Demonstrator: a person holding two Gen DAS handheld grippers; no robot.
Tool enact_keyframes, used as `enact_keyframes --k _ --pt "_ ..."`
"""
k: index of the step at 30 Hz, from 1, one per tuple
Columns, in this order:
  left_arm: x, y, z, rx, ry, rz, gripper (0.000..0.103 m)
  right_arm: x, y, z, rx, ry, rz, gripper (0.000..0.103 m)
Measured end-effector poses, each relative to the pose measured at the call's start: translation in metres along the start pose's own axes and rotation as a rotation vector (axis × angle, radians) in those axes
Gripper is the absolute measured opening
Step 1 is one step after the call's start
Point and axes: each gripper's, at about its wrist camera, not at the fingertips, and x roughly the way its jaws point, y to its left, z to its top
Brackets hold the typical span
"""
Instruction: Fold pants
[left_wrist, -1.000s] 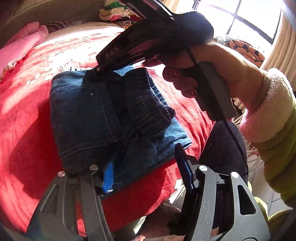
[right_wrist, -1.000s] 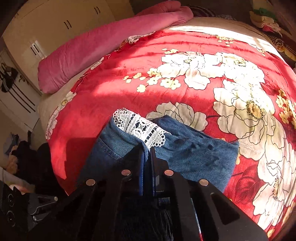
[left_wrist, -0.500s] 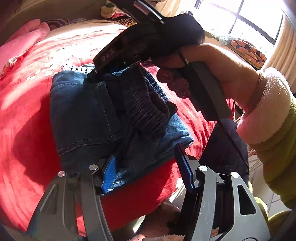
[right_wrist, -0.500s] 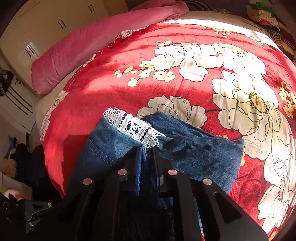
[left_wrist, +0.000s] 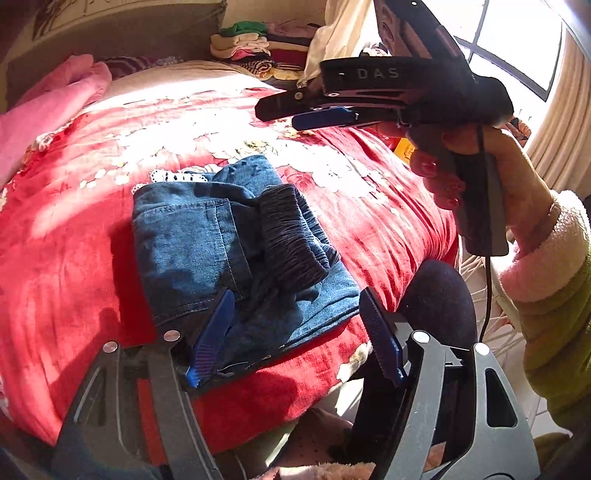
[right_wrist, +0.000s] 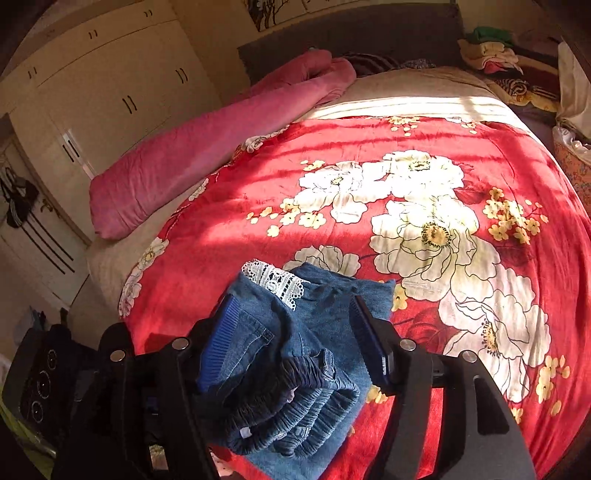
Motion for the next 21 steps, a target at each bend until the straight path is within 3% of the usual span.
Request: enact_keyframes --k 6,21 --pt "-0.011 0.001 0.003 -0.003 -0.009 0.037 0.064 -0.025 0.008 -0.007 -0.015 -0.039 -0.022 0.068" --pt "-0.025 -0.001 0.006 -0.008 -0.031 0.09 0.078 -0.066 0.023 -0.025 -0.03 -0.131 -0.045 0.083"
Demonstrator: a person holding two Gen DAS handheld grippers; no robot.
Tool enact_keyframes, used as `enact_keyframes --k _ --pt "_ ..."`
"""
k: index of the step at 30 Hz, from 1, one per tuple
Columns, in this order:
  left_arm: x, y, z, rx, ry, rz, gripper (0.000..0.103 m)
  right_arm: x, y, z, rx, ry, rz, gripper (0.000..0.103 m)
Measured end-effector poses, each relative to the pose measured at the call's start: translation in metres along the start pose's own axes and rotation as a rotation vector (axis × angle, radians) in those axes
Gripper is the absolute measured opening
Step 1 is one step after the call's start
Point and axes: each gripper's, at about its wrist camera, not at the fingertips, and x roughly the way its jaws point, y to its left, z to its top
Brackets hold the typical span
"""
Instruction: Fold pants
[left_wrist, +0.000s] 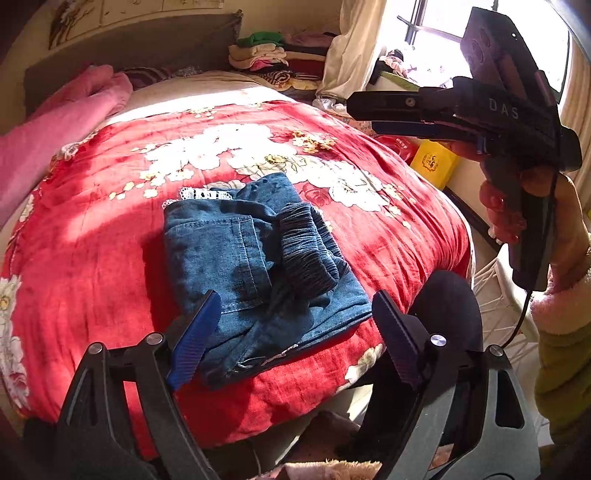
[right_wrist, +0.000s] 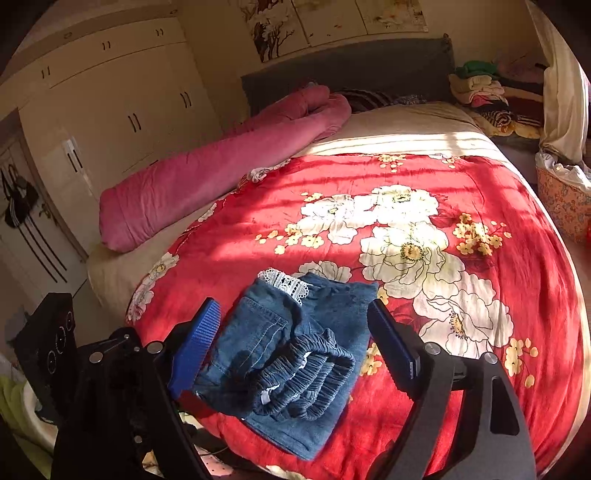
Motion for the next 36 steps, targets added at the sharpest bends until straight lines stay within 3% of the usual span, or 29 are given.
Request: enact_keyframes --k 14,36 --pt "-0.008 0.008 0.002 -0.031 -0.013 0.048 0.093 -0.019 0.005 -0.016 0.014 -0.041 -0.057 0.092" --pt "-0.005 0.029 -0.001 -0.088 0.001 0.108 0.093 -0.011 0.01 -0.049 0.011 0.001 -0.129 0.095"
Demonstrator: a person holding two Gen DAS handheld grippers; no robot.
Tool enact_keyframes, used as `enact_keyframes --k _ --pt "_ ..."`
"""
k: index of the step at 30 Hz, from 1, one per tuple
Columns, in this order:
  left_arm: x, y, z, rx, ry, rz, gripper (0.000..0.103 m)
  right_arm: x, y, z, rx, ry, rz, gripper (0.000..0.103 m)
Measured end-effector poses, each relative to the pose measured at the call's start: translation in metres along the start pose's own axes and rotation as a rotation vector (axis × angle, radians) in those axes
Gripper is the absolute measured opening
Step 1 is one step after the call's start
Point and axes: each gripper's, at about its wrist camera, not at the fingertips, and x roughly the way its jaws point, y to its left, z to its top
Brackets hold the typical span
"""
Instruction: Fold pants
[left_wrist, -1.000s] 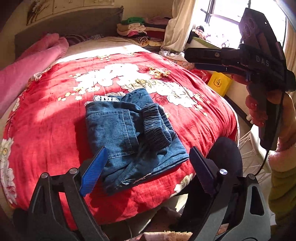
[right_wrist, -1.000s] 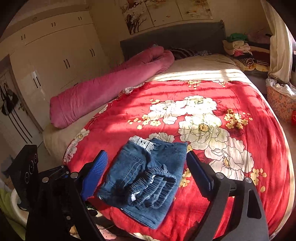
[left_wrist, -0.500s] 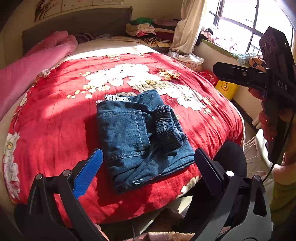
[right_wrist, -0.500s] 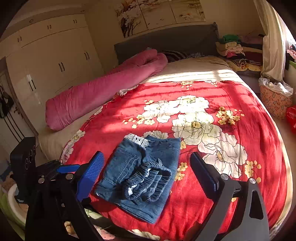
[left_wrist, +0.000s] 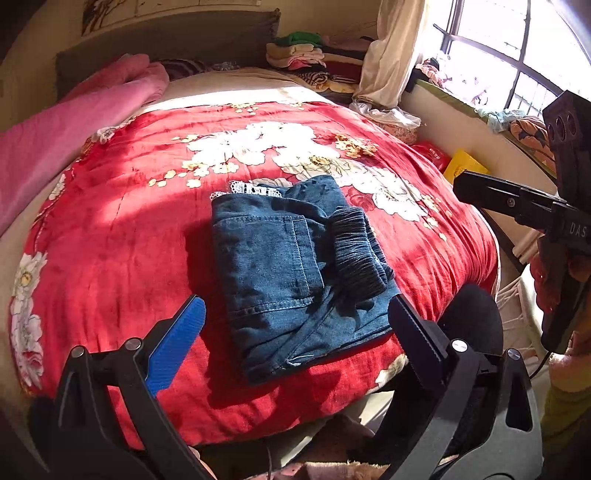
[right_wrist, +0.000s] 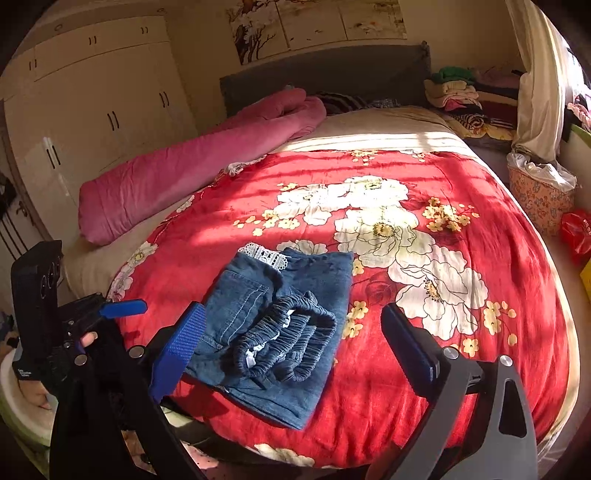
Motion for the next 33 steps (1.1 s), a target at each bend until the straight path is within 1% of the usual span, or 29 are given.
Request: enact_keyframes --k 19,25,33 --pt "0.015 0.036 -0.01 -0.072 0.029 0.061 0.093 0.025 -0.018 -0.041 0.069 0.082 -0.02 0.095" --pt "0.028 0.039 -0.013 -0.081 0.057 0.069 0.093 0.041 -0.031 -0.056 0.123 0.125 -0.027 0.095" --pt "0.046 0.038 -0.015 -0.081 0.09 0.069 0.093 0.054 -0.043 -0.063 0.161 0.141 -0.02 0.095"
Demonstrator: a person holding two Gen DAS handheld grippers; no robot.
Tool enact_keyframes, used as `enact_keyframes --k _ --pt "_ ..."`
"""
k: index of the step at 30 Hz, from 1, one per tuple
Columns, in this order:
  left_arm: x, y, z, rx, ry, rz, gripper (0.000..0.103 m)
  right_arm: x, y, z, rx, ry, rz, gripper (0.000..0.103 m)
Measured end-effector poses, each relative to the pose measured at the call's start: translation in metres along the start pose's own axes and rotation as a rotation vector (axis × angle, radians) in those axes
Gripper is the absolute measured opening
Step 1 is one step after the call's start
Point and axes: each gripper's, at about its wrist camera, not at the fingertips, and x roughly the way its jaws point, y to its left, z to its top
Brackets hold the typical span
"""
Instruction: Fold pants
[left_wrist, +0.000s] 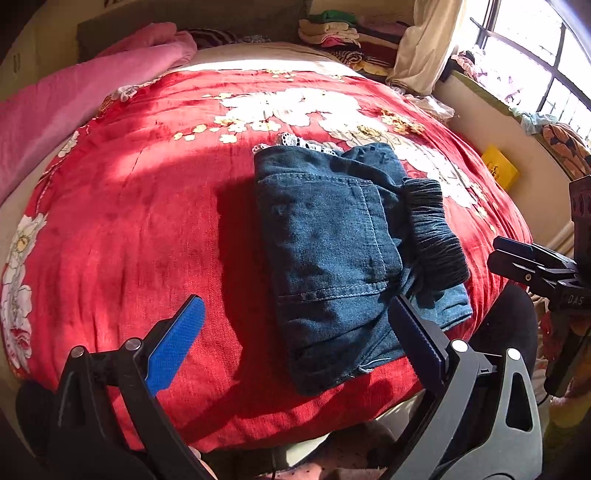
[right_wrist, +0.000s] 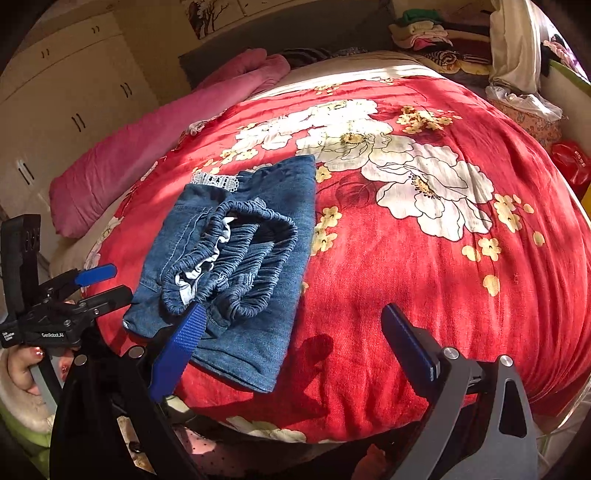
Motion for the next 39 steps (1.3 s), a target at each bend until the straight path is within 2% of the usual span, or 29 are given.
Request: enact_keyframes --k 17,18,20,29,31,39 --pt "0.036 0.003 0.026 -0.014 0.017 -0.001 0.093 0.031 -0.009 0.011 0.07 0.035 0.052 0.094" --pt "0.038 0.004 0.027 -0.015 0.018 -0.003 0.093 0.032 -0.009 0.012 0.07 0.037 0.06 0.093" --pt "0.045 0.005 0.028 -0.015 0.022 -0.003 0.093 0.036 -0.008 0.013 0.073 0.042 0.071 0.084" --pt "0.061 0.012 0.022 -0.022 0.033 -0.02 0.093 0.044 -0.008 0.025 0.116 0.039 0.138 0.075" --pt "0.062 0.012 0.022 -0.017 0.032 -0.021 0.094 0.043 -0.009 0.028 0.125 0.033 0.14 0.071" --pt "0.063 0.013 0.021 -0.015 0.03 -0.031 0.094 0.061 -0.004 0.022 0.119 0.088 0.139 0.07"
